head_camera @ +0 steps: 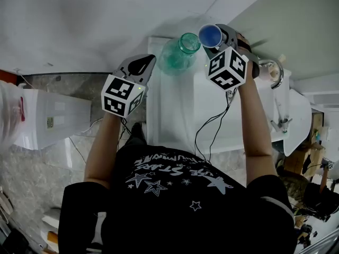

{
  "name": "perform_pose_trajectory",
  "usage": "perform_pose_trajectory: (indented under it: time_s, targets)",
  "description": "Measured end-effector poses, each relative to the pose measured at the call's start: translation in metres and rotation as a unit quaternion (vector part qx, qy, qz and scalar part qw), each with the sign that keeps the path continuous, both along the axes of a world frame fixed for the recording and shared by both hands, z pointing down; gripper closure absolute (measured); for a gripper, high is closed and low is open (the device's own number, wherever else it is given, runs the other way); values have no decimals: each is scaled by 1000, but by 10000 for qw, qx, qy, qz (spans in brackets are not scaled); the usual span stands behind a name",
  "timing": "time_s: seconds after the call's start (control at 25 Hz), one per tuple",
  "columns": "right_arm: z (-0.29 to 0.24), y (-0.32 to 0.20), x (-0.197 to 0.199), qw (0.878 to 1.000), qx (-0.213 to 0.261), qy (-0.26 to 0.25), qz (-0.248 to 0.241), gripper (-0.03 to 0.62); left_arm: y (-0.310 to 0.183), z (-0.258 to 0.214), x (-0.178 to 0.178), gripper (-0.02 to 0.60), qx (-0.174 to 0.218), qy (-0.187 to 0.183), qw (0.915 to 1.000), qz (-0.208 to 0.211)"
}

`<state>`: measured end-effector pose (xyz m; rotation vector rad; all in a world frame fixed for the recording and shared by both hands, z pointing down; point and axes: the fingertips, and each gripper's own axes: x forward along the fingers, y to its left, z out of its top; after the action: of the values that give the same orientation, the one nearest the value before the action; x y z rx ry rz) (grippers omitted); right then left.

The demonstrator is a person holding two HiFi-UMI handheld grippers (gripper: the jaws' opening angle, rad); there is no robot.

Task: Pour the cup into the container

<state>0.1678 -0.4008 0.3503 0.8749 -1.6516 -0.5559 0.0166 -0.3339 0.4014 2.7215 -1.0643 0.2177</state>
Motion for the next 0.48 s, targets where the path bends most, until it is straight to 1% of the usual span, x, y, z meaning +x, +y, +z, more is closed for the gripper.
perform_pose_trajectory:
  time_s: [0.12, 0.48]
  targets:
    - [-3, 0, 1, 10000, 34, -10, 27, 309, 2, 0, 1, 571, 3, 20, 10000, 16]
    - [-9, 2, -2, 9994, -9, -302, 164, 310, 5, -3, -5, 571, 17, 69, 10000, -13]
